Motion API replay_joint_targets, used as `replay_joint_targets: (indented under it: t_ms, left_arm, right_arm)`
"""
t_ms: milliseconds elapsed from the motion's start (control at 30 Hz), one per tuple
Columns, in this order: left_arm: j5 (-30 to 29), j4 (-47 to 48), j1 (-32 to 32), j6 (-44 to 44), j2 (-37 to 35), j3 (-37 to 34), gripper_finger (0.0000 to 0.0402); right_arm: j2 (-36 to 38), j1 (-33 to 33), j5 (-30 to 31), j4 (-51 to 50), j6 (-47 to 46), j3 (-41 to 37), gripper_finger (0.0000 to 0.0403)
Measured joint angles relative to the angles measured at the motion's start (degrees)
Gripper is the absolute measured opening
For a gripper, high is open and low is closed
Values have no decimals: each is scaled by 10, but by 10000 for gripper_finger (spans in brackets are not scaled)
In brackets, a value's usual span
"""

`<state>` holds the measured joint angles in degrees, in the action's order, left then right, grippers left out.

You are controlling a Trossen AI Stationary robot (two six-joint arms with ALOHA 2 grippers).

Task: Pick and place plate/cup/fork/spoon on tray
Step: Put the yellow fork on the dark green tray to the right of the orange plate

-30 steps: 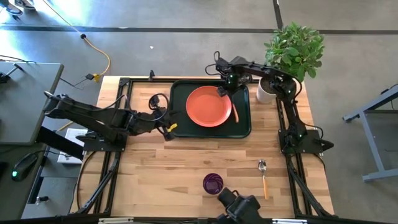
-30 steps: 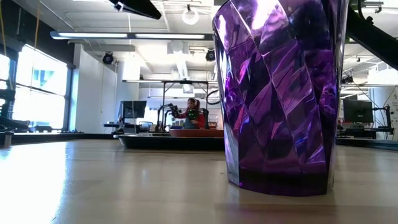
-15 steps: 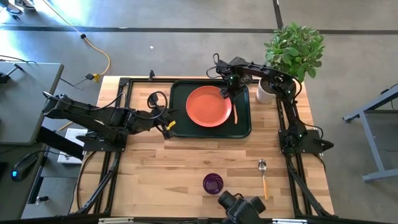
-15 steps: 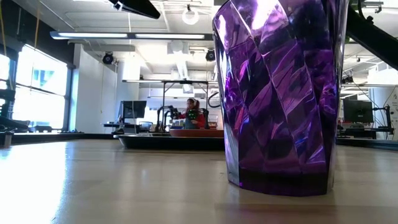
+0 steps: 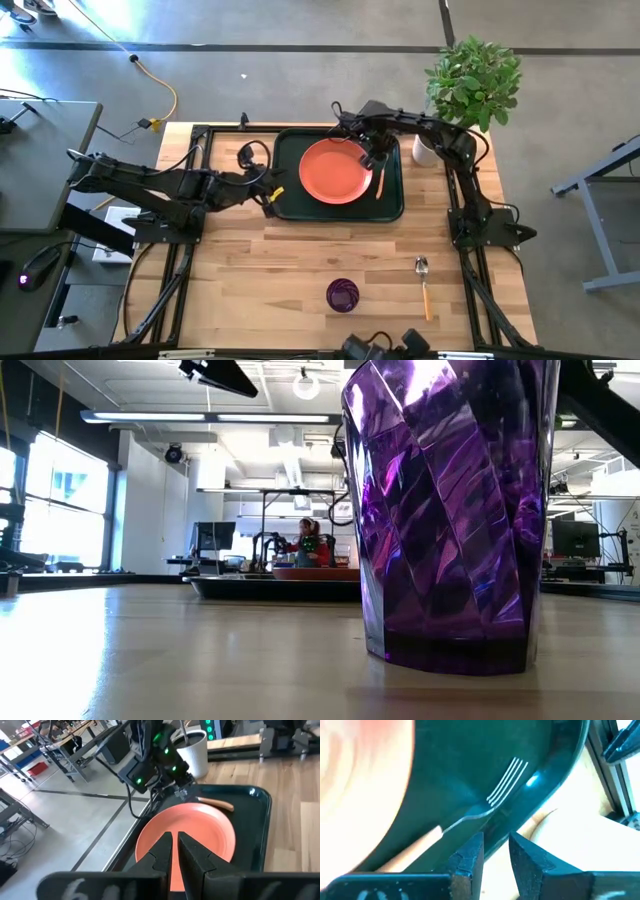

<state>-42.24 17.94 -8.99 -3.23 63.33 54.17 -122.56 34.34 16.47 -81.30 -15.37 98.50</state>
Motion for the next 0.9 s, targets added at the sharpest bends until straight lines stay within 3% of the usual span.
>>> replay_joint_targets:
  t_ms: [200,433,600,900]
  left_arm:
    - [-1,34,0,12,0,0,19]
    - [-9,140,0,86,-14,0,19]
    - [-28,138,0,103,-27,0,19]
    - [-34,69,4,66,-26,0,19]
  right_arm:
    - [2,-37,5,40,-9,-11,81]
    - [41,-67,-1,107,2,-145,37]
    - [100,-58,-10,199,2,-237,4]
    - [228,-38,-7,396,21,-359,0]
